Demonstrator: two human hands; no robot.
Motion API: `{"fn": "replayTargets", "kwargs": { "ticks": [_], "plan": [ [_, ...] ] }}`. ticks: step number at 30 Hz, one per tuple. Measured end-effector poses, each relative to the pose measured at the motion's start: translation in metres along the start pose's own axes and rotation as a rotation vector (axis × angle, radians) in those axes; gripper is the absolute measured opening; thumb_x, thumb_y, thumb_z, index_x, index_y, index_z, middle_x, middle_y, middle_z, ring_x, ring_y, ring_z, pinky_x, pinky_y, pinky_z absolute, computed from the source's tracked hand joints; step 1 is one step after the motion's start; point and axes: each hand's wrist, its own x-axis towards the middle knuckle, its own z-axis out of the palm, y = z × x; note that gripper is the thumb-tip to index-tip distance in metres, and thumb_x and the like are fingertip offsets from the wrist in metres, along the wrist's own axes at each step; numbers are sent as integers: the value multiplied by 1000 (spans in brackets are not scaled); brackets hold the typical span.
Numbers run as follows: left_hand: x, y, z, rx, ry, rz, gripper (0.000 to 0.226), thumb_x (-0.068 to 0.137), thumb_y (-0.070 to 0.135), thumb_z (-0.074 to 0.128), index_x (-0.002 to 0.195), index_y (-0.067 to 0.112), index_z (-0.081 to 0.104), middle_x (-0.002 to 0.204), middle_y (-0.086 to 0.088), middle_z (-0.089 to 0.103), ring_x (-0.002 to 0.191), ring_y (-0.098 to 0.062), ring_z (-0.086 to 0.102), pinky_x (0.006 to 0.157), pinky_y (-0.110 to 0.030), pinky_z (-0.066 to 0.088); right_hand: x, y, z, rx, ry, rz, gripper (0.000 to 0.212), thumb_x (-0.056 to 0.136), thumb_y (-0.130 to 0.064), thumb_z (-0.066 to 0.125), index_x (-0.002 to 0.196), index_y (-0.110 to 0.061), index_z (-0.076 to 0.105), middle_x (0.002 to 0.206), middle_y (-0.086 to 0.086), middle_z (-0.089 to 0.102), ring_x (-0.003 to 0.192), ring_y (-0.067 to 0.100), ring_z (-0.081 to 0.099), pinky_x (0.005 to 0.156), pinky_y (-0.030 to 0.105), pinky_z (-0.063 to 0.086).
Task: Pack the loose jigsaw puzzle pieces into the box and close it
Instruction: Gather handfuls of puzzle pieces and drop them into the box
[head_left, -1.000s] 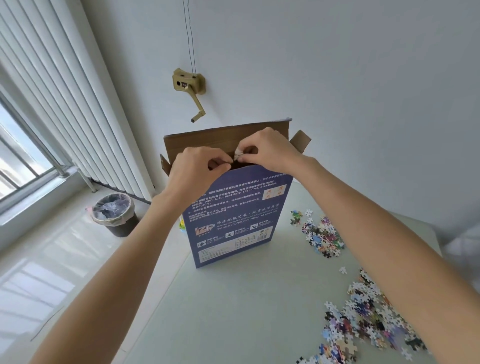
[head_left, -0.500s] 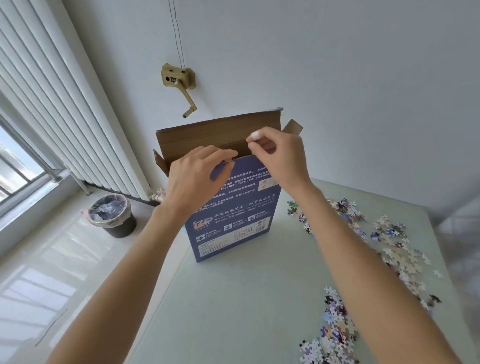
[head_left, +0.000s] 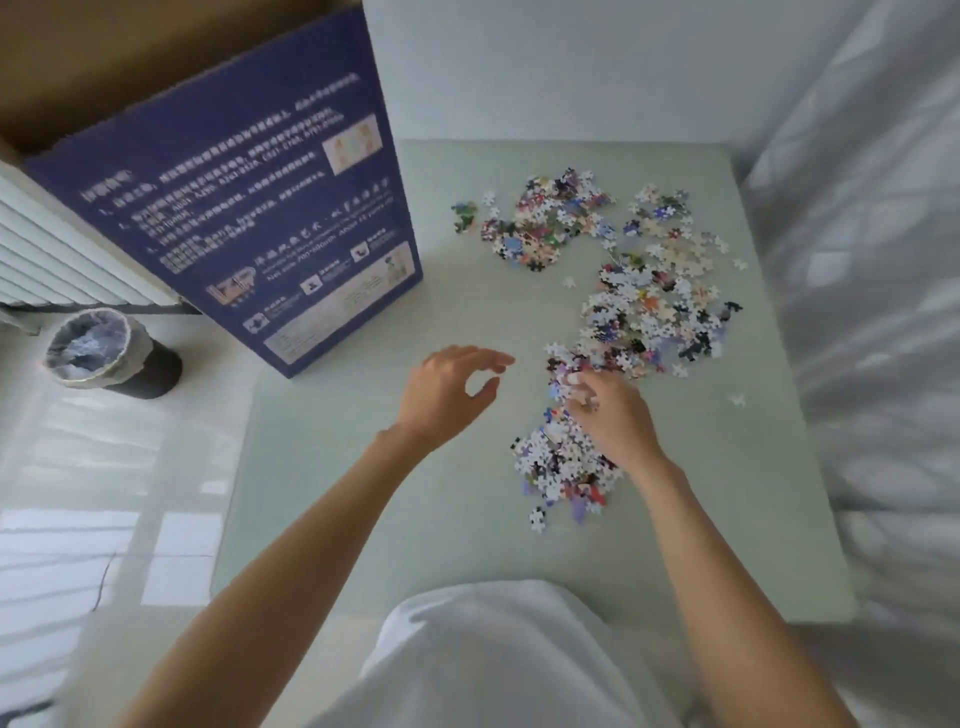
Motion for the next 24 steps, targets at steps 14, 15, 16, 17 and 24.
{"fn": "replayTargets", "kwargs": {
  "ticks": [14, 15, 16, 17, 24],
  "plan": [
    [-79, 10, 137, 349, -635, -230, 126, 54, 58, 80, 147, 37, -2, 147, -4, 13, 132, -26, 18, 106, -40, 31, -61, 61, 76, -117, -151, 209, 69, 77, -15, 74, 133, -15, 34, 129, 13, 31, 112, 31, 38, 78, 32, 44],
    [-80, 6, 138, 322, -599, -227, 121, 56, 58, 80, 147, 37, 3, 146, -2, 17, 131, -25, 20, 106, -39, 33, -59, 59, 79, -111, -144, 164, 67, 78, -11, 72, 134, -15, 35, 131, 13, 31, 113, 30, 39, 81, 32, 46],
    [-79, 3, 138, 288, -558, -227, 115, 57, 57, 79, 147, 37, 10, 145, 0, 22, 129, -23, 23, 105, -39, 36, -54, 59, 79, -92, -132, 120, 64, 79, -8, 70, 134, -15, 37, 131, 14, 32, 114, 30, 40, 85, 33, 47],
    [-78, 0, 138, 249, -524, -234, 109, 59, 55, 79, 146, 37, 16, 143, 3, 27, 127, -22, 26, 102, -39, 38, -49, 61, 78, -67, -119, 80, 62, 79, -4, 69, 133, -14, 39, 131, 14, 33, 115, 31, 42, 88, 34, 48],
    [-61, -6, 140, 49, -339, -341, 74, 73, 37, 76, 137, 26, 42, 127, -2, 47, 114, -22, 44, 89, -33, 44, 19, 82, 38, -236, -171, -137, 73, 72, -33, 77, 132, -13, 40, 137, 16, 31, 123, 31, 33, 101, 41, 39]
  ]
}}
